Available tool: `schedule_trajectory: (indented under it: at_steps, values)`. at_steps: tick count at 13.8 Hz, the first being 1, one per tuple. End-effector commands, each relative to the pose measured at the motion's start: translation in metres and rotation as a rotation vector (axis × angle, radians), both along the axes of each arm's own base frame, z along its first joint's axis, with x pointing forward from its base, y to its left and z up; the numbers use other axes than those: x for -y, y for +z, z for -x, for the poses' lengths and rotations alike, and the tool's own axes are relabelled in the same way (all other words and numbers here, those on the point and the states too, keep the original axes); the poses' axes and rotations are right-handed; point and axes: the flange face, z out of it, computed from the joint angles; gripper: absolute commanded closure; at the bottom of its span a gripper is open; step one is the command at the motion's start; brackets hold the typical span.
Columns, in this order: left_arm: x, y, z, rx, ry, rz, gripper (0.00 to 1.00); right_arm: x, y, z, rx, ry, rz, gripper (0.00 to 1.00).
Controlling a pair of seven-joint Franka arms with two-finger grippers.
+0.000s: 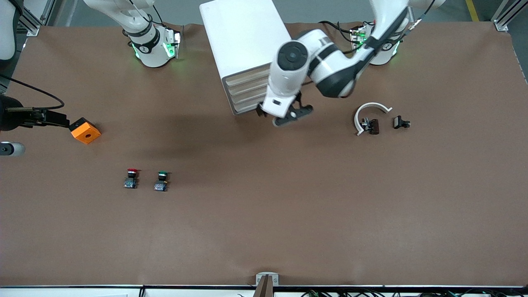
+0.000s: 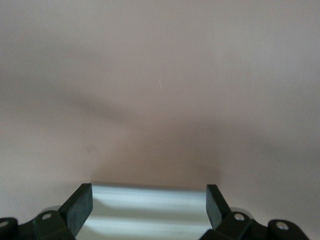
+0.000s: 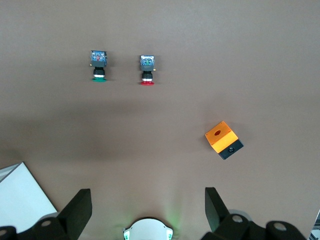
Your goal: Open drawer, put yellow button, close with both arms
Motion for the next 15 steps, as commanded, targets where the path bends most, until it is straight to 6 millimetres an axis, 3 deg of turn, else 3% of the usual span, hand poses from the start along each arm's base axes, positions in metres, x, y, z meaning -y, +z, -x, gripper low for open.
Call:
schedule_trajectory:
  at_steps: [1, 4, 8, 11, 13, 15]
  values:
    - [-0.051, 0.039, -0.048, 0.079, 0.061, -0.079, 0.00, 0.005, 0.014, 0.007, 0.019, -0.008, -0.007, 0.00]
    - [-0.121, 0.075, -0.100, 0.115, 0.151, -0.081, 0.00, -0.001, 0.051, 0.030, 0.068, 0.005, -0.010, 0.00]
    - [-0.226, 0.123, -0.136, 0.159, -0.006, -0.115, 0.00, 0.001, 0.076, 0.056, 0.095, 0.003, -0.014, 0.00]
    - [-0.282, 0.146, -0.152, 0.149, 0.004, -0.127, 0.00, 0.001, 0.076, 0.061, 0.097, -0.001, -0.022, 0.00]
    - [-0.305, 0.152, -0.150, 0.112, -0.024, -0.149, 0.00, -0.001, 0.073, 0.067, 0.111, -0.001, -0.058, 0.00]
    - [-0.333, 0.174, -0.146, 0.111, -0.055, -0.154, 0.00, 0.000, 0.068, 0.085, 0.161, -0.002, -0.061, 0.00]
